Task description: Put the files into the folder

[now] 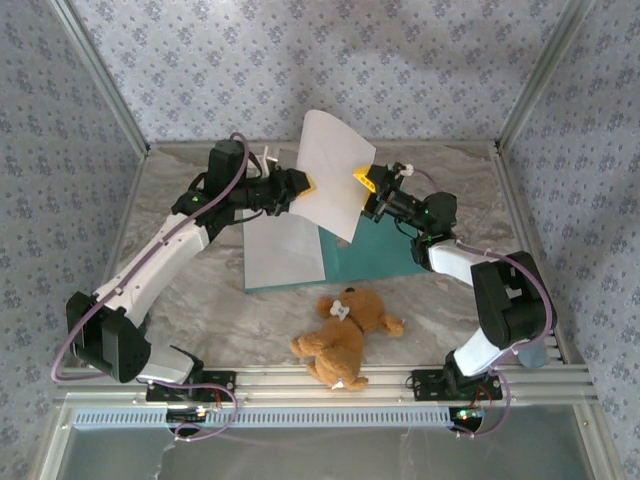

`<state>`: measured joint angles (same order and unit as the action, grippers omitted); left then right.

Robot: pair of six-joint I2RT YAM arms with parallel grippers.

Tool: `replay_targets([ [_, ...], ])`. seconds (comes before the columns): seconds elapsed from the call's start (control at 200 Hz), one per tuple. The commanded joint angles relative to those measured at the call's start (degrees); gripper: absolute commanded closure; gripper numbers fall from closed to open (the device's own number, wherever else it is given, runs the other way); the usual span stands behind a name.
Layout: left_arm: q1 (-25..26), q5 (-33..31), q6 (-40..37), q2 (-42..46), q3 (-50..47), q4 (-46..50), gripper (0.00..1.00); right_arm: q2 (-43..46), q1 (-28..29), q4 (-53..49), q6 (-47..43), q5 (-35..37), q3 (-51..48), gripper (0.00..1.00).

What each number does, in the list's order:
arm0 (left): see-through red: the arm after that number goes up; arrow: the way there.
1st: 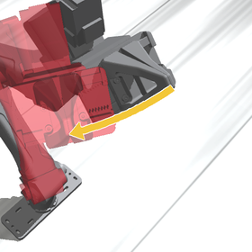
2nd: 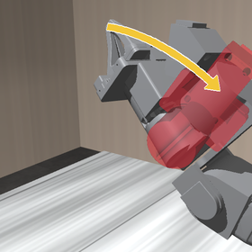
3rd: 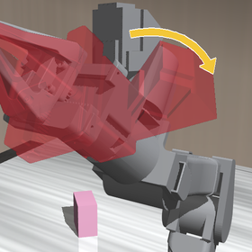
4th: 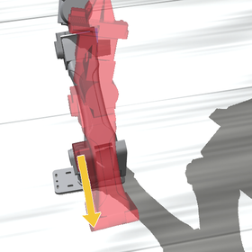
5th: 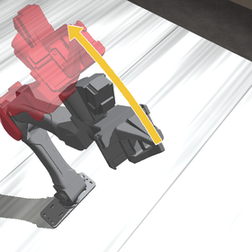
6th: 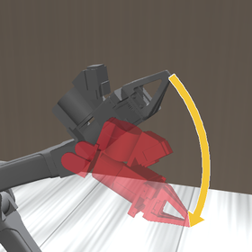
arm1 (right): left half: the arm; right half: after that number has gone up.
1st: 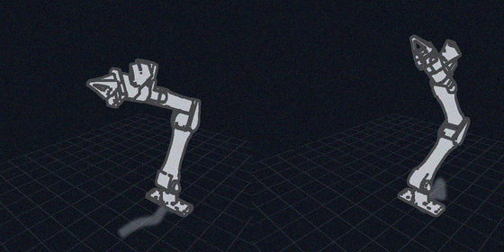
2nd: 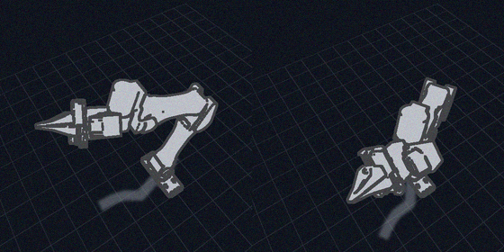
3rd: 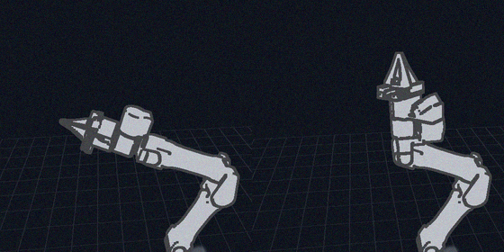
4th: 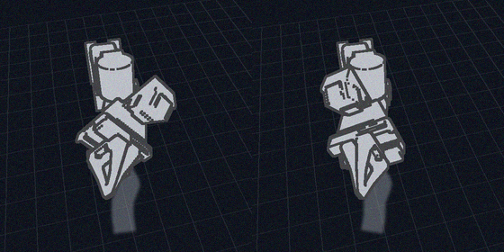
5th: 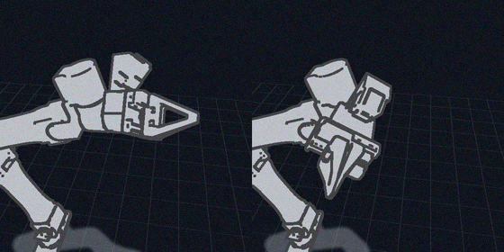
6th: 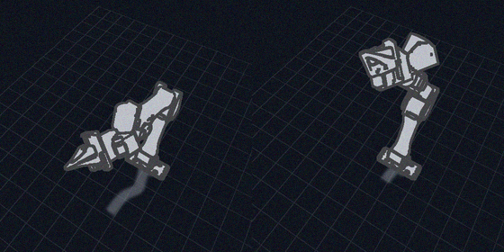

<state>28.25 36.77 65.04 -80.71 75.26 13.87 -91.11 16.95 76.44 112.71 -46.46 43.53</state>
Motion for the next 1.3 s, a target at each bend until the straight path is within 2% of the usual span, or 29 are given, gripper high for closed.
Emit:
replay_targets([
  [0.0,-0.1,3.0,-1.7,0.9,0.5,-0.2,0.75,1.6,-0.4,0.8,-1.0,-1.9,1.5,0.47],
  [0.44,-0.7,5.1,-2.6,0.4,0.9,0.4,0.75,3.1,-0.4,-2.8,-4.1,-4.6,1.7,0.59],
  [0.54,-0.9,5.6,-2.6,0.4,1.0,0.5,0.75,3.5,-0.4,-3.8,-5.1,-5.0,1.8,0.65],
  [1.059,-0.8,5.4,-2.5,1.0,0.4,0.5,0.75,5.4,-0.5,-6.4,-6.9,-6.1,1.8,0.82],
  [1.214,-0.8,5.9,-2.5,0.7,0.8,0.2,0.74,6.1,-0.5,-8.1,-8.1,-6.6,2.2,0.95],
  [1.294,-0.8,6.2,-2.9,0.7,0.9,0.2,0.68,6.7,-0.5,-10.4,-9.6,-7.3,2.6,1.00],
])
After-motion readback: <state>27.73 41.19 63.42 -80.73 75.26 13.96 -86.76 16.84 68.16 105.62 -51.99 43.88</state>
